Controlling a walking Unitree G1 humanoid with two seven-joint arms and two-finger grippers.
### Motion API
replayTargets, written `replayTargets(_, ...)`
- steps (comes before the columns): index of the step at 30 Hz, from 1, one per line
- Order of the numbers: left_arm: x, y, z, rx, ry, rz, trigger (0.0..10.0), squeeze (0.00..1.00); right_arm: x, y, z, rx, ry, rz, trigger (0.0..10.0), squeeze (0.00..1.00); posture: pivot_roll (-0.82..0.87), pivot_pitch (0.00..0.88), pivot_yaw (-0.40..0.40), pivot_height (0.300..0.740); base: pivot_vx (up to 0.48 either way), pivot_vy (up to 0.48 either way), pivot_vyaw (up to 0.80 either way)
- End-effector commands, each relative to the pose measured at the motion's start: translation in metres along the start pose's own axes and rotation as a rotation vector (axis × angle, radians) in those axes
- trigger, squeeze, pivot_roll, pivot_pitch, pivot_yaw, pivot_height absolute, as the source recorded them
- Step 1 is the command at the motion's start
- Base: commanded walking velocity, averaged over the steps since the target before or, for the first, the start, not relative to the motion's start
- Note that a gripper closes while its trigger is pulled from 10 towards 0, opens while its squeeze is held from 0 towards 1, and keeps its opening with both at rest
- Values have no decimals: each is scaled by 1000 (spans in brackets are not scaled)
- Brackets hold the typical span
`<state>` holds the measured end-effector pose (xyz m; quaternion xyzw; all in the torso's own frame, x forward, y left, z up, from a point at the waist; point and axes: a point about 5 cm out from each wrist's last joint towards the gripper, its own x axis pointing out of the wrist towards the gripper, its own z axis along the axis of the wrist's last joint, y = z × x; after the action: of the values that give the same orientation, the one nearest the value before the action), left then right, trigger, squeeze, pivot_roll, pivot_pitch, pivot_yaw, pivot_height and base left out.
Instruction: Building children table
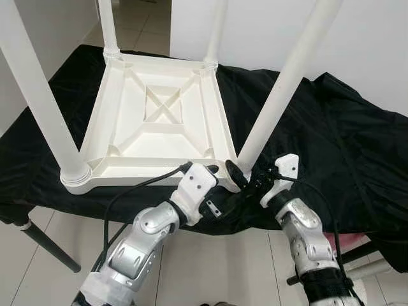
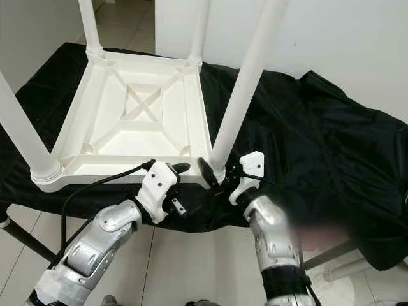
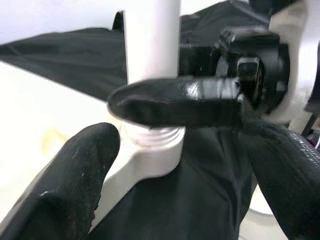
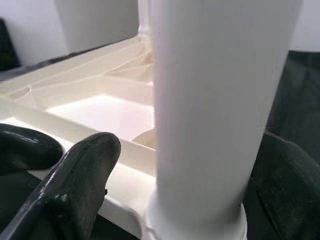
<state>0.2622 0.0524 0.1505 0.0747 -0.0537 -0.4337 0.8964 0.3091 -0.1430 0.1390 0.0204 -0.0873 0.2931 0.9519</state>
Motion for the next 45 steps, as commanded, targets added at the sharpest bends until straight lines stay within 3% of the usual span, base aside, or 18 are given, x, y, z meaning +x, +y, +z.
replayTargets(1,-2,-7,1,-10,1,-42,10000,0,1,-5,-3,-7,22,36,10000,0,60,77,-125,740,0,0,0)
replayTargets(8,-9,-10,2,-27,2,-92,10000,0,8,-5,-10,-29,80,137,10000,0,69,88,-124,740,0,0,0)
replayTargets(9,-12,-10,3,-36,-1,-107,10000,0,10,-6,-12,-27,90,156,9529,0,71,94,-126,740,0,0,0)
replayTargets(10,-14,-10,3,-35,4,-111,10000,0,11,-6,-12,-32,90,165,4314,0,71,98,-128,740,0,0,0)
replayTargets(11,-14,-10,3,-35,4,-111,10000,0,11,-6,-12,-32,90,165,4314,0,71,98,-128,740,0,0,0)
replayTargets(12,-17,-10,2,-29,13,-119,10000,0,12,-7,-13,-38,92,173,1765,0,72,104,-132,740,0,0,0)
replayTargets(13,-18,-9,1,-28,18,-121,10000,0,14,-8,-13,-40,97,174,0,0,72,104,-132,740,0,0,0)
replayTargets(25,-23,1,-1,-5,55,-81,10000,0,13,-14,-10,-40,82,167,0,0,79,122,-143,740,0,0,0)
replayTargets(26,-23,3,-1,0,61,-66,10000,0,12,-13,-10,-25,69,150,6980,0,83,127,-142,740,0,0,0)
replayTargets(27,-23,3,-1,3,64,-56,10000,0,12,-12,-9,-18,59,131,10000,0,85,130,-141,740,0,0,0)
replayTargets(33,-23,5,-2,8,71,-29,10000,0,11,-4,-6,23,18,60,10000,0,92,140,-138,740,0,0,0)
replayTargets(39,-24,3,-4,2,78,-28,10000,0,7,-1,-10,-11,52,-126,10000,0,84,140,-130,740,0,0,0)
replayTargets(45,-23,6,-4,4,78,-22,10000,0,4,4,-13,28,68,-285,10000,0,78,143,-126,740,0,0,0)
